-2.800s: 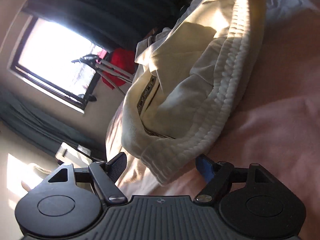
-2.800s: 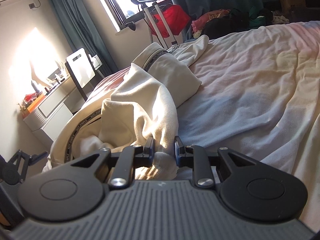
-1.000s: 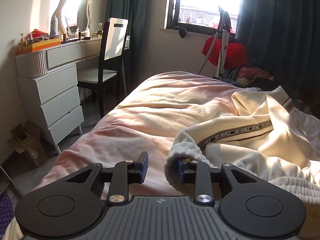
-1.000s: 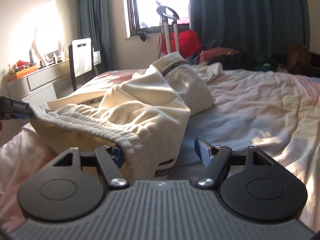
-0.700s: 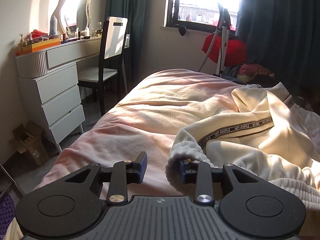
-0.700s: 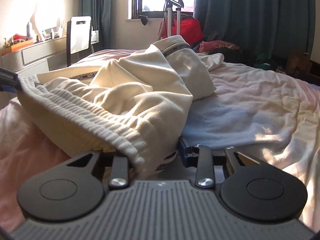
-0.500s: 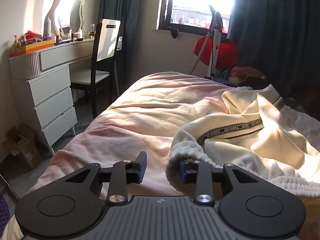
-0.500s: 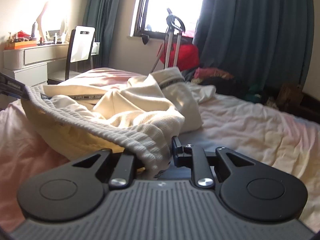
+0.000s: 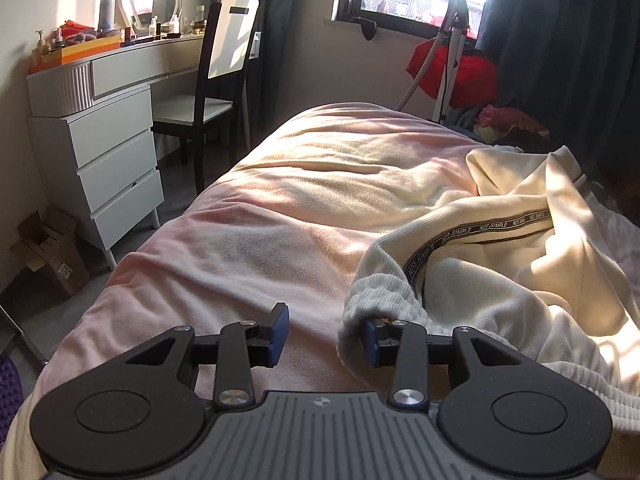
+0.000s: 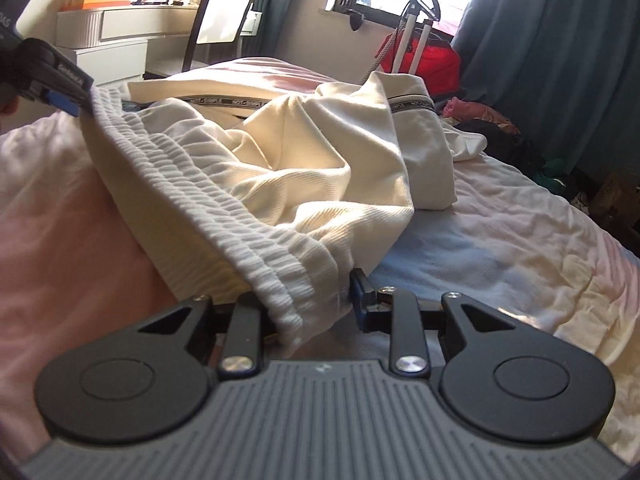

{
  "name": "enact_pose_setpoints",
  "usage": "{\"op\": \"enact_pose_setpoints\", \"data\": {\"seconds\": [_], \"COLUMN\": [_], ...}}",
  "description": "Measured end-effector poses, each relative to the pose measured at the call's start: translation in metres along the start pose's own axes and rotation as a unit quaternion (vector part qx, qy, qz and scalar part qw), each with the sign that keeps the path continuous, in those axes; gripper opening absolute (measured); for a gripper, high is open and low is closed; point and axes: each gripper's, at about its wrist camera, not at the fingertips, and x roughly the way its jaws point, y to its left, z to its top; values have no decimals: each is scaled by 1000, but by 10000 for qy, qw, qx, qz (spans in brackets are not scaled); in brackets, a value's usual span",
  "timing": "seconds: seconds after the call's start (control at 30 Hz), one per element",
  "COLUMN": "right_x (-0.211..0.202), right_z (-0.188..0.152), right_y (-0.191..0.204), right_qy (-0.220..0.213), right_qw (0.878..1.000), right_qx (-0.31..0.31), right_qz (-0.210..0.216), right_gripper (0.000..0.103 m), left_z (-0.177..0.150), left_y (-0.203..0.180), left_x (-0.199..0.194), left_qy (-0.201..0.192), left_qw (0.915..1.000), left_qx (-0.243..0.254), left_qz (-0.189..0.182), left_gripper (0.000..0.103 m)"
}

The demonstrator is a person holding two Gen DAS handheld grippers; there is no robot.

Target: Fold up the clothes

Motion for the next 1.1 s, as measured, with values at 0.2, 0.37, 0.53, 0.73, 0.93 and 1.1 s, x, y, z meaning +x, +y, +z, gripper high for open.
{"op": "enact_pose_setpoints", "data": {"seconds": [0.2, 0.37, 0.53, 0.73, 0.93, 1.1], "right_x": [-16, -18, -7, 2, 6, 15], "right_z": [0, 0, -10, -10, -10, -20], "right_y": [-14, -24, -9, 18, 19, -20], "right_qy": [214, 550, 810, 241, -492, -433], "right_qw": [9970, 9887, 9926, 9984, 9936, 9505], "right_qx": [199, 571, 12, -151, 983, 2943], "right_qz": [711, 1273, 902, 479, 245, 896], "right_gripper": [52, 55, 78, 81, 83, 91], "left_z": [-2, 1, 4, 6, 3, 2], "left_y": [10, 21, 15, 5, 9, 7], "left_x": [-16, -29, -37, -34, -24, -20], "left_qy": [287, 500, 336, 248, 406, 415], "left_qw": [9990, 9951, 9946, 9956, 9970, 9977], "left_qx": [-272, -697, -680, -578, -504, -386], "left_qz": [-224, -491, -712, -688, -433, -377], "left_gripper": [56, 66, 68, 68, 69, 69]}}
